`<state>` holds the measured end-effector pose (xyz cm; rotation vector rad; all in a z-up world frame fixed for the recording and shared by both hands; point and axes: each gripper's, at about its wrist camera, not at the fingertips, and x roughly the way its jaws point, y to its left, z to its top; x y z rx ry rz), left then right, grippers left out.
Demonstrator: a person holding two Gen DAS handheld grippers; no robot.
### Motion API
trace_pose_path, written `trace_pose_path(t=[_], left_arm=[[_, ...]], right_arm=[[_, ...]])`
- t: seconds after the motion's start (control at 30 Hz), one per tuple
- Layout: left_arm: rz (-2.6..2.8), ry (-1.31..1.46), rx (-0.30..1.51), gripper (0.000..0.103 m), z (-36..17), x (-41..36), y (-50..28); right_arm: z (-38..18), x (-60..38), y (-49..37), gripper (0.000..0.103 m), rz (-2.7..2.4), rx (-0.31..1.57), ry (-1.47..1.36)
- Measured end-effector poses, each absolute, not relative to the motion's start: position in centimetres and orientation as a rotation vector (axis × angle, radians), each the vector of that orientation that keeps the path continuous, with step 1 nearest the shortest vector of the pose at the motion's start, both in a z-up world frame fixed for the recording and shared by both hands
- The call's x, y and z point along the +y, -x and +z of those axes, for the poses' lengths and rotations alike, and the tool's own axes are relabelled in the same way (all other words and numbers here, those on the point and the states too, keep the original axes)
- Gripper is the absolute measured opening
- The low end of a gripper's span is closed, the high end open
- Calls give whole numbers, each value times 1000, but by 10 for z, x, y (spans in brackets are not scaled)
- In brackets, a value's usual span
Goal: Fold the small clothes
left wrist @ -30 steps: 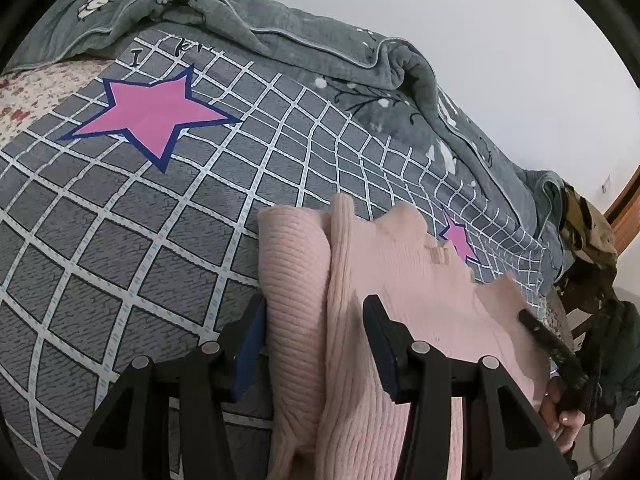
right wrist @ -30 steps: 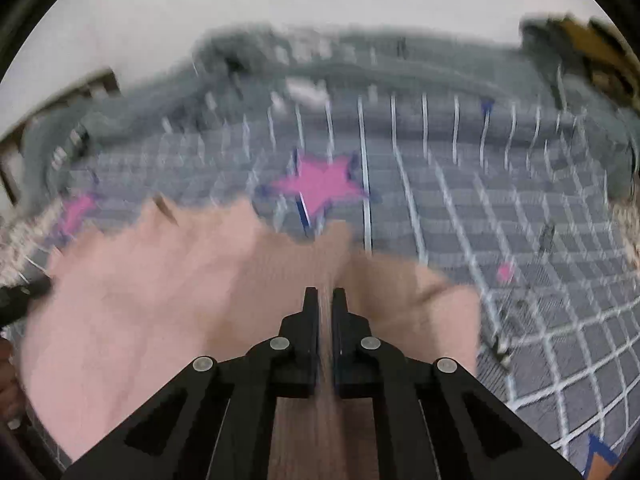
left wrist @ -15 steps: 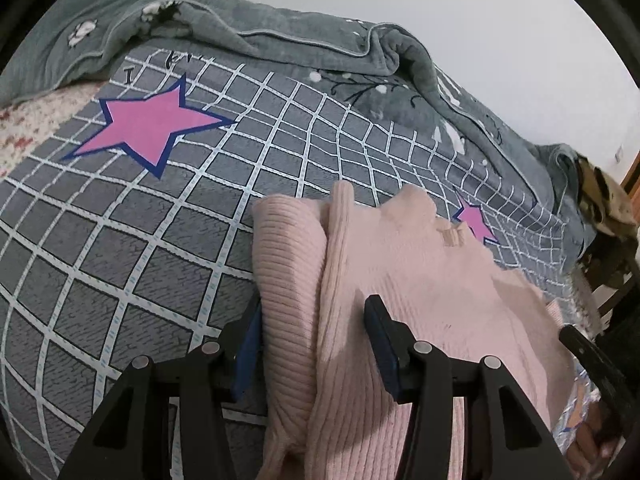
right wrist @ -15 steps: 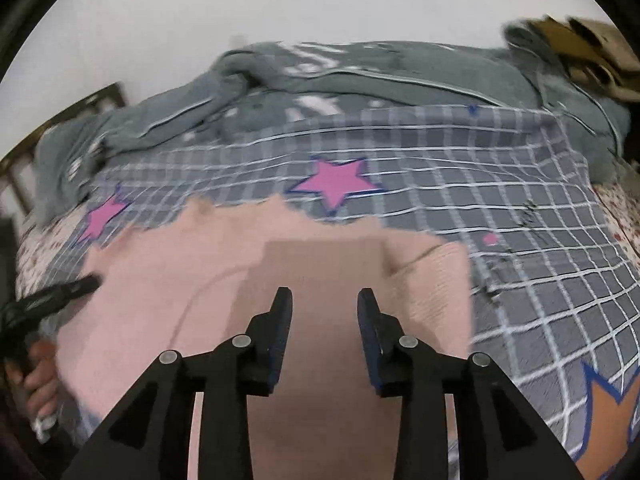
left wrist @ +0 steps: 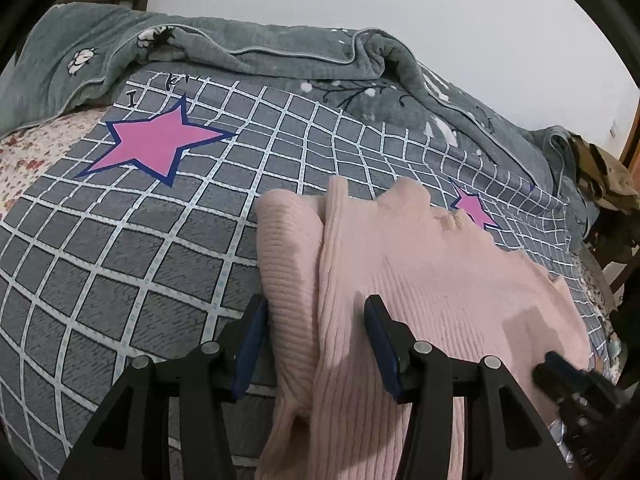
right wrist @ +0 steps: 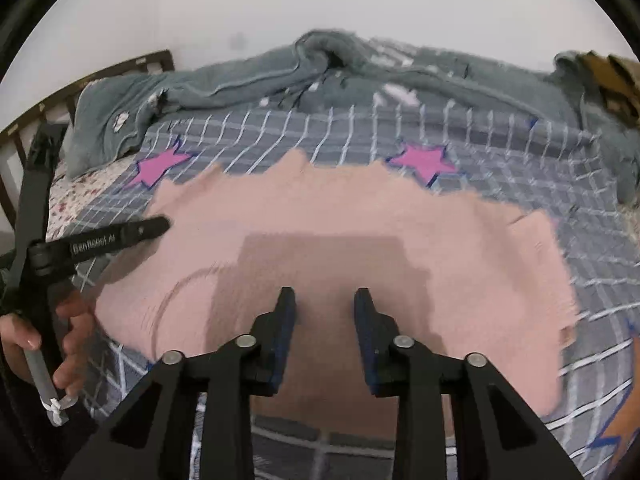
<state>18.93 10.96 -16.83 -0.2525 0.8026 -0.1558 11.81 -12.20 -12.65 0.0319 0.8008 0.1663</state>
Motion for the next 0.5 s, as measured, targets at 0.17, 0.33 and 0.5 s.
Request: trace_pose_path(t=[0.17, 0.33, 0.5], left_arm=[[-174, 284, 814, 48, -170, 112, -188], [-190, 367, 835, 48, -175, 119, -189], [-192, 365, 844, 47, -175, 116, -189]], right_arm=[[-139, -110, -109, 29, 133, 752, 35], [-139, -108, -114, 30, 119, 750, 28], [-143, -104, -141, 33, 100, 764, 23]])
